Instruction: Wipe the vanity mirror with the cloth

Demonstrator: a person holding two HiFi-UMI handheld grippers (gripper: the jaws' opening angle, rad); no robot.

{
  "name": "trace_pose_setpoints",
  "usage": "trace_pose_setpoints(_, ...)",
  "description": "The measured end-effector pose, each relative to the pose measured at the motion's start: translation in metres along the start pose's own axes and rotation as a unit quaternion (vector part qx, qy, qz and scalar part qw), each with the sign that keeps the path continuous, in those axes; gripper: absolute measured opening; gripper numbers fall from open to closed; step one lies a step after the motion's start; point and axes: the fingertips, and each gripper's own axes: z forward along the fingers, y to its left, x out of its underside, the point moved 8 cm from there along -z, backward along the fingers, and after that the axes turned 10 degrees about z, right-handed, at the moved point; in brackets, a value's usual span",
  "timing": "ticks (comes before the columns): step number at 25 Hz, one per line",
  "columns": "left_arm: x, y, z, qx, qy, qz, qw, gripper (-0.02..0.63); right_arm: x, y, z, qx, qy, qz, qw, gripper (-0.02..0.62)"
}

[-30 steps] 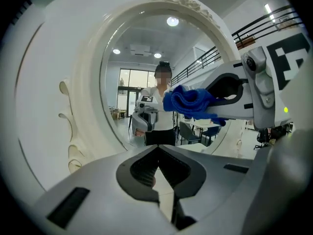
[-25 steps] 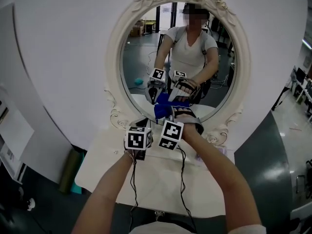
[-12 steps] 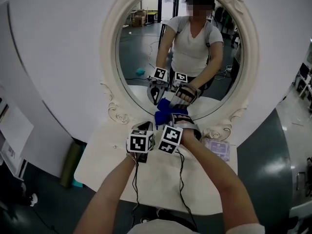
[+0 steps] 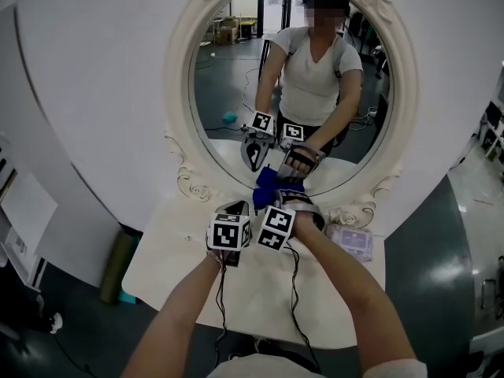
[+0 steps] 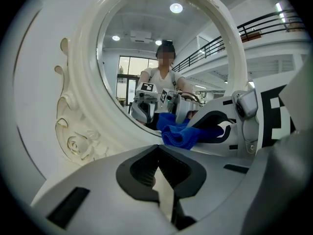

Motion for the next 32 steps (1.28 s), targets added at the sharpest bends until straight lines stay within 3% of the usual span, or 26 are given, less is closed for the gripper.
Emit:
trace_pose_setpoints(5,-0.013,0.006,-0.008,-0.008,-0.013,-0.008,0.9999,0.005,-0.005,-0.011,-0.016,-0.003,-0.003,-0.006,1.000,0.066)
trace_pose_setpoints(9,-0.050,0.016,-0.022,-0.017,-0.044,0.002,0.9989,0.005,-0.017,-0.042,-0.056,0.005,-0.016,-0.029,0.999,0.066)
trace_pose_setpoints(16,-0.172,0.025,-0.064,-0.040,-0.130,0.050,0.9894,0.005,-0.042,-0.144,-0.152,0.105,-0.027,-0.059,0.992,0.066)
trace_pose_setpoints(20,-0.245,0.019,-0.090,-0.042,-0.184,0.077,0.9790,0.005,-0.055,-0.203,-0.215,0.188,-0.029,-0.084,0.978,0.066)
trace_pose_setpoints(25,-0.311,0.003,-0.113,-0.038,-0.225,0.102,0.9683,0.005,-0.067,-0.263,-0.277,0.288,-0.028,-0.111,0.951,0.066)
trace_pose_setpoints(29,-0.344,-0.012,-0.125,-0.035,-0.241,0.115,0.9630,0.005,-0.075,-0.291,-0.302,0.336,-0.017,-0.130,0.933,0.066)
trace_pose_setpoints(32,-0.355,-0.021,-0.125,-0.031,-0.245,0.121,0.9616,0.005,-0.074,-0.302,-0.307,0.352,-0.004,-0.140,0.926,0.066)
